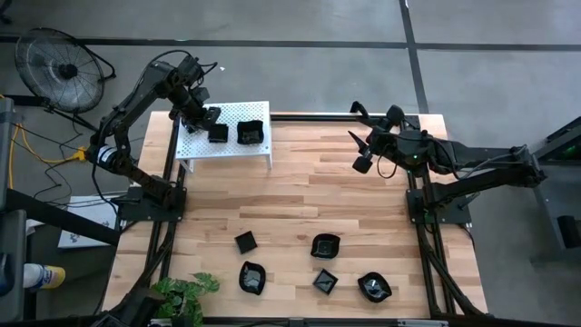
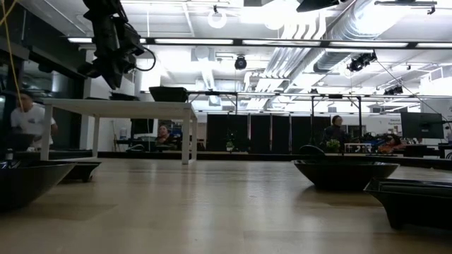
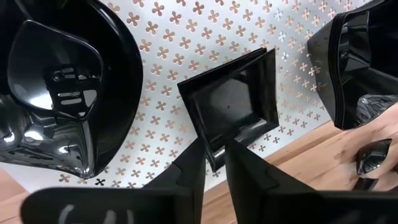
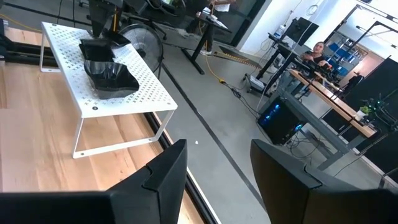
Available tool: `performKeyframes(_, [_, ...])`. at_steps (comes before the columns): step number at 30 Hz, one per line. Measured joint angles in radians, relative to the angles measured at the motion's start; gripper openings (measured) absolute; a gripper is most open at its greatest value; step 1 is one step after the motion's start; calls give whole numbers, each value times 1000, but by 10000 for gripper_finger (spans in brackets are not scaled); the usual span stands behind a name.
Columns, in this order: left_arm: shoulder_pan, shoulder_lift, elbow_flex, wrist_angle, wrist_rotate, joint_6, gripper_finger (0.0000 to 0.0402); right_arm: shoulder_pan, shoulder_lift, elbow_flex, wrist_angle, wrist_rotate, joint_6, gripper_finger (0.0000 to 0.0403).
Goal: Pick & Place Mini shaped plates
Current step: Stack the black square plate on top of the black square plate on the shelf, then stack the black leaf shaped plate on top of the black leaf shaped plate on the shelf
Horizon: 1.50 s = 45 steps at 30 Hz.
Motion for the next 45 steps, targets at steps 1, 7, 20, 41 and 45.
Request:
performKeyframes(1, [0,0,0,1,0,1,61,0,0,0,0,0,0,173])
performKeyframes(7, [0,0,0,-5,0,16,67,0,0,0,0,0,0,172])
performKeyframes(20, [-87,-27,0,13,-46,126,68,0,0,0,-8,-34,49,174])
performKeyframes(41, [-488,-344,0,87,-281,-9,68,0,0,0,-44,-130,184,173])
performKeyframes(45, [-646,-372,0,140,-360,-50,68,1,0,0,-41,-132,214,173])
